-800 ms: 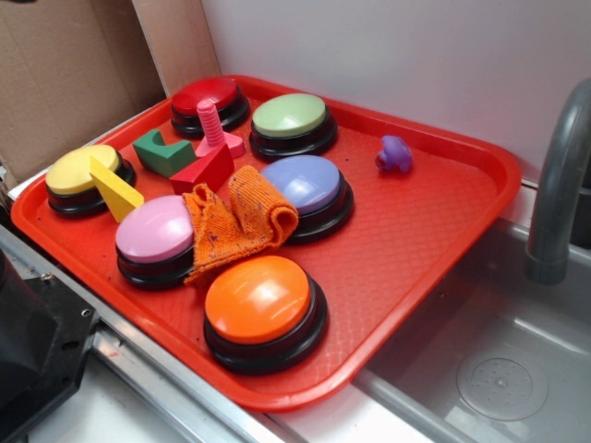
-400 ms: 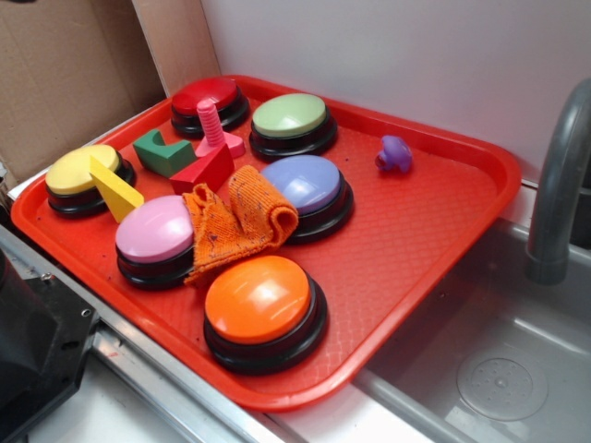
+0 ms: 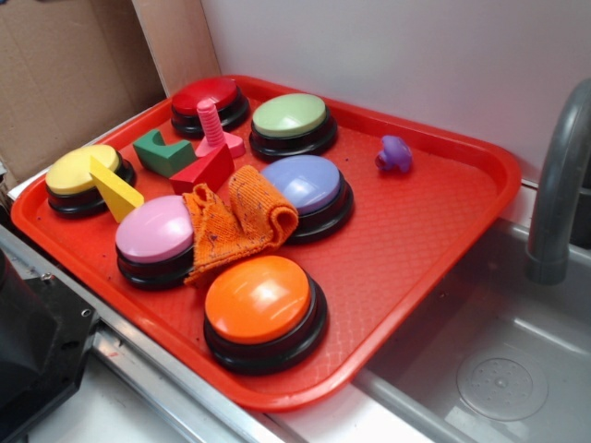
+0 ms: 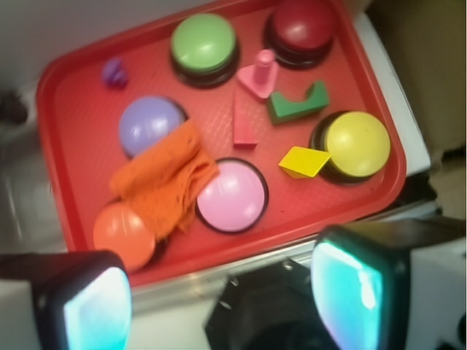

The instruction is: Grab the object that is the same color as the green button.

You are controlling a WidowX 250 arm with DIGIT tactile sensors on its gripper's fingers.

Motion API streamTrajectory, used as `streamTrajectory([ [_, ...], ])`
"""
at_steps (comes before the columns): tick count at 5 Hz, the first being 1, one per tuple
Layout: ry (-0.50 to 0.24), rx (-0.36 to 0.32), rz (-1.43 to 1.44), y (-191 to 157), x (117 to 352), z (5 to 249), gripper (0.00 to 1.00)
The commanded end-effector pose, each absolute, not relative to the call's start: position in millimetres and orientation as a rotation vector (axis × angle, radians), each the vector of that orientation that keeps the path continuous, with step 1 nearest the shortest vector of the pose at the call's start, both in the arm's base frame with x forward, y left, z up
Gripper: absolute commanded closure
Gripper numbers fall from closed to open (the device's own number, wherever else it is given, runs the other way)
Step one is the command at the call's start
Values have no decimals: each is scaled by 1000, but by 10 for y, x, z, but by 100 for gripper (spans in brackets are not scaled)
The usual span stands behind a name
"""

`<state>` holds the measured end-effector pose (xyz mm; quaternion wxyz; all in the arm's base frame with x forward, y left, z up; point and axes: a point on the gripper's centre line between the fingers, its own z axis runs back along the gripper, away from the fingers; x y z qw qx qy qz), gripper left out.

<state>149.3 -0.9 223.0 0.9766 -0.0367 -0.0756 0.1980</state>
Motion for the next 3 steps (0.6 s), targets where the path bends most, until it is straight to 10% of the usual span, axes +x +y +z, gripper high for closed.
streamTrajectory([
  [1, -208, 18, 890, 403, 1785, 1849, 0],
  [3, -241, 46, 1390, 836, 1730, 1448, 0],
])
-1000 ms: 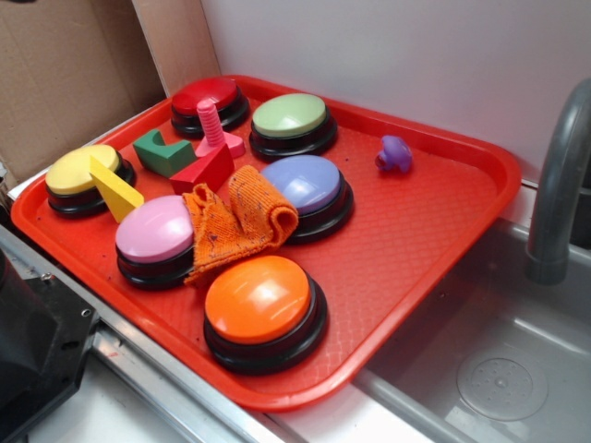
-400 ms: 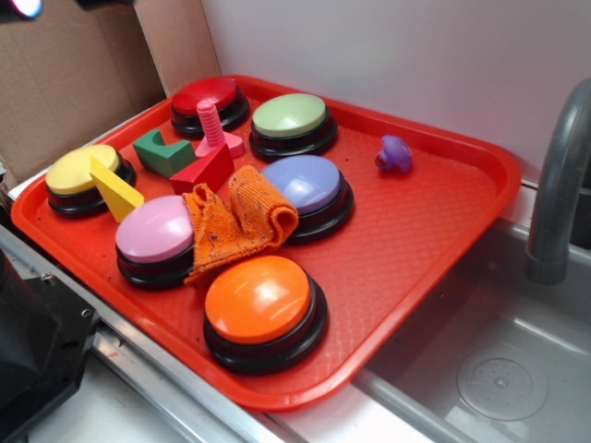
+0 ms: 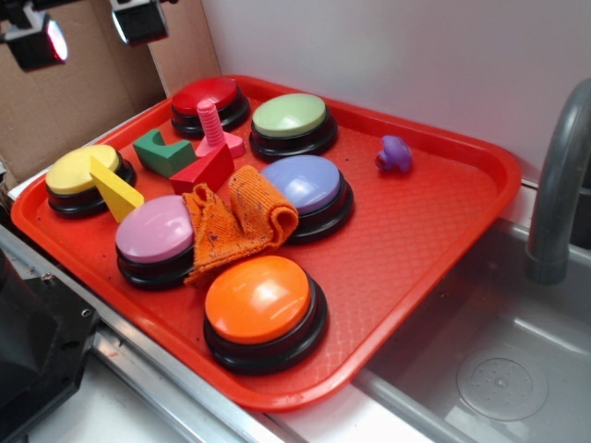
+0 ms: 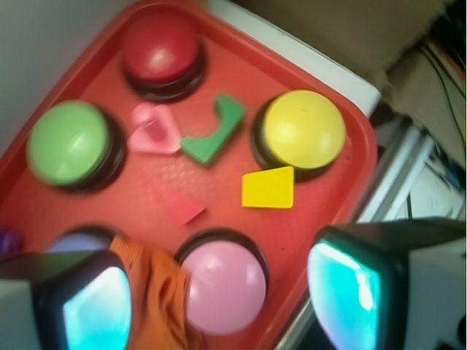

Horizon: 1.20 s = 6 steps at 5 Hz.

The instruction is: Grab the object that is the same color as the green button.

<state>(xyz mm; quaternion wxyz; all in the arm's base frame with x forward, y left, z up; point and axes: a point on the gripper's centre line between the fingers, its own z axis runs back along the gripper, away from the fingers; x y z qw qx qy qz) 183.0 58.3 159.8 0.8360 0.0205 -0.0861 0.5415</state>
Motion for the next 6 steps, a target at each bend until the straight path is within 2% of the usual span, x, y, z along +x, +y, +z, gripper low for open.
streamTrajectory([
  [1, -260, 61, 1640, 973, 1673, 1247, 0],
  [3, -230, 99, 1854, 1145, 1778, 1014, 0],
  [5, -203, -12, 1926, 1297, 1910, 890, 0],
  [6, -201, -25, 1928, 1281, 1979, 874, 0],
])
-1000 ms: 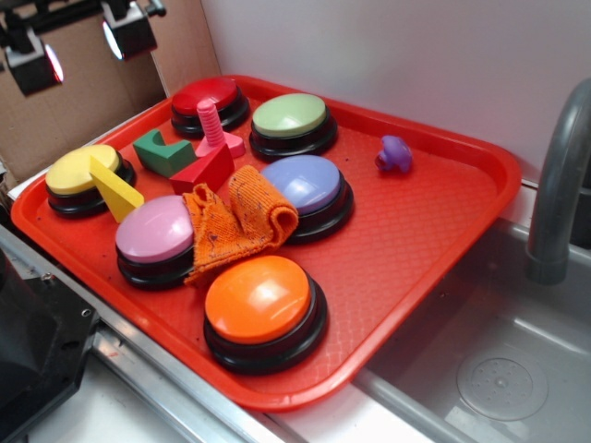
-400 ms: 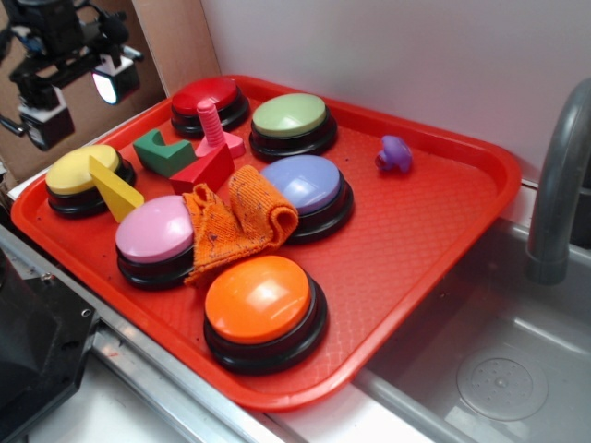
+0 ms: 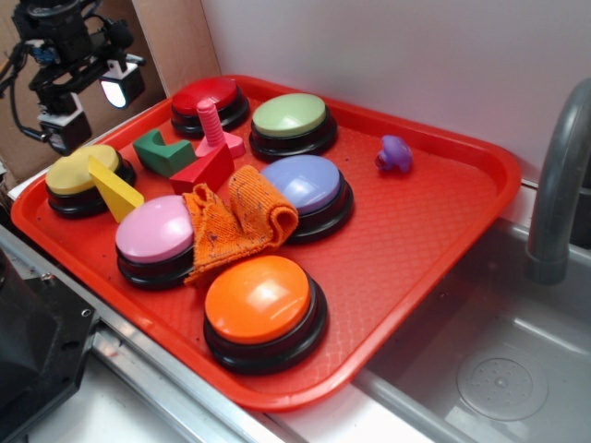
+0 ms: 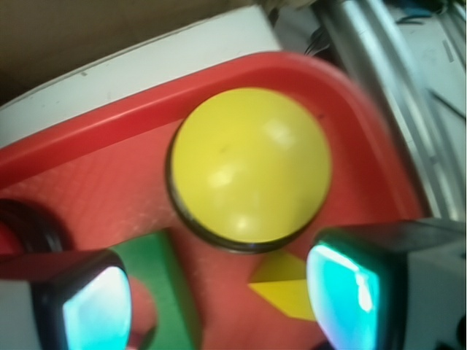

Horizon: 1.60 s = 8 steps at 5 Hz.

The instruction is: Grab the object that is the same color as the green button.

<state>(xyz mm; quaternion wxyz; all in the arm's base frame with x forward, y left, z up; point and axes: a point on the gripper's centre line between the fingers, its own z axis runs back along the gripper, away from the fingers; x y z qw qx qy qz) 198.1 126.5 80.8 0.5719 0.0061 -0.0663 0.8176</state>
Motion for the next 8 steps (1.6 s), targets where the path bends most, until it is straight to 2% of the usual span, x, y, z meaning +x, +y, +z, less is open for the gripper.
streamTrajectory([
  [1, -188, -35, 1891, 1252, 2065, 807, 0],
  [2, -193, -70, 1837, 1171, 2152, 747, 0],
  [3, -209, -136, 1787, 1084, 2219, 685, 0],
  [4, -229, -148, 1762, 1082, 2234, 586, 0],
  [5, -212, -126, 1758, 1130, 2187, 496, 0],
  [7, -201, -152, 1739, 1144, 2201, 359, 0],
  [8, -185, -168, 1699, 1122, 2238, 309, 40],
])
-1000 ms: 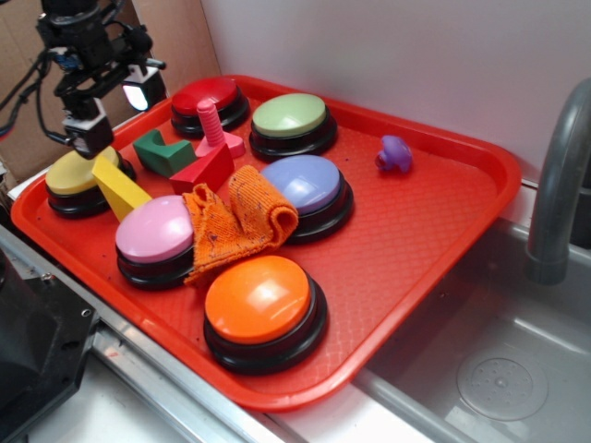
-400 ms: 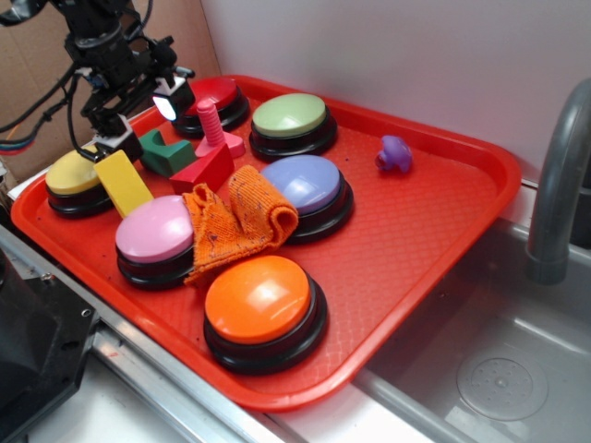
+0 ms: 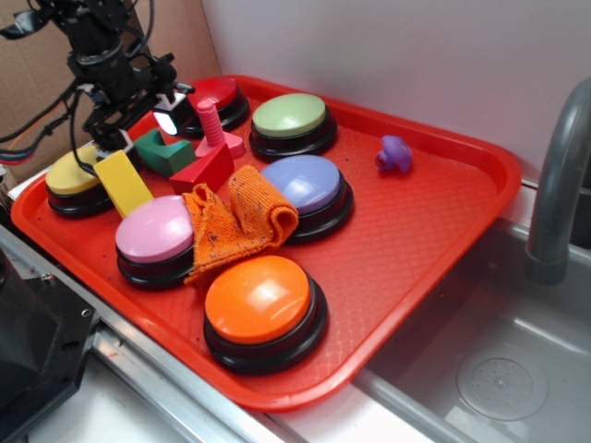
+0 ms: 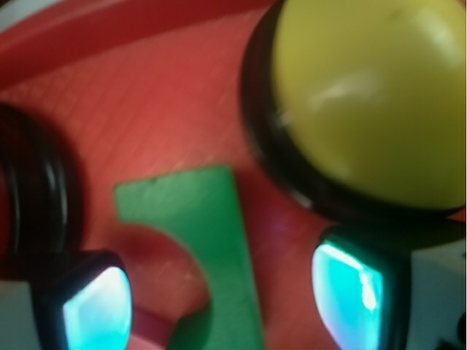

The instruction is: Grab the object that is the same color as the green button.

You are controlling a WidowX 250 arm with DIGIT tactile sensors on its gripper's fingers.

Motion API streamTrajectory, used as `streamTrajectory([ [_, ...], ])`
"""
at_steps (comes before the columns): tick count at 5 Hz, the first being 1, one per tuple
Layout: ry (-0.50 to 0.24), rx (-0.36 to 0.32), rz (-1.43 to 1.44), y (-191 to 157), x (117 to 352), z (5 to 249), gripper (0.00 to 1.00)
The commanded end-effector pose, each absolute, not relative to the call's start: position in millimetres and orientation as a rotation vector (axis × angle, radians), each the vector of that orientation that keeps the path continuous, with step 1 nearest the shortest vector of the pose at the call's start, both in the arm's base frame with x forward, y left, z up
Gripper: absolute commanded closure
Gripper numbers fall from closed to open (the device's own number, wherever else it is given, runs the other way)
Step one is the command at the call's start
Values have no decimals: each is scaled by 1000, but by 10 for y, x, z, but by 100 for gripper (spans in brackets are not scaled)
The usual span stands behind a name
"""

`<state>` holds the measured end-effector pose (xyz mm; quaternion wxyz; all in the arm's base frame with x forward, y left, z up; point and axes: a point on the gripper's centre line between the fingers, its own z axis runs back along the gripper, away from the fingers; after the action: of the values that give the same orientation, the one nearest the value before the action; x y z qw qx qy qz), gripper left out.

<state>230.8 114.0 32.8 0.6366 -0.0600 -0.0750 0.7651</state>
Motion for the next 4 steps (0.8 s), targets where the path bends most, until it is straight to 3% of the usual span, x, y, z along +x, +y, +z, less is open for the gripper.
streamTrajectory([
  [1, -189, -178, 1679, 1100, 2259, 285, 100],
  [3, -232, -194, 1595, 1084, 2259, 427, 100],
  [4, -294, -116, 1441, 1096, 2279, 654, 100],
])
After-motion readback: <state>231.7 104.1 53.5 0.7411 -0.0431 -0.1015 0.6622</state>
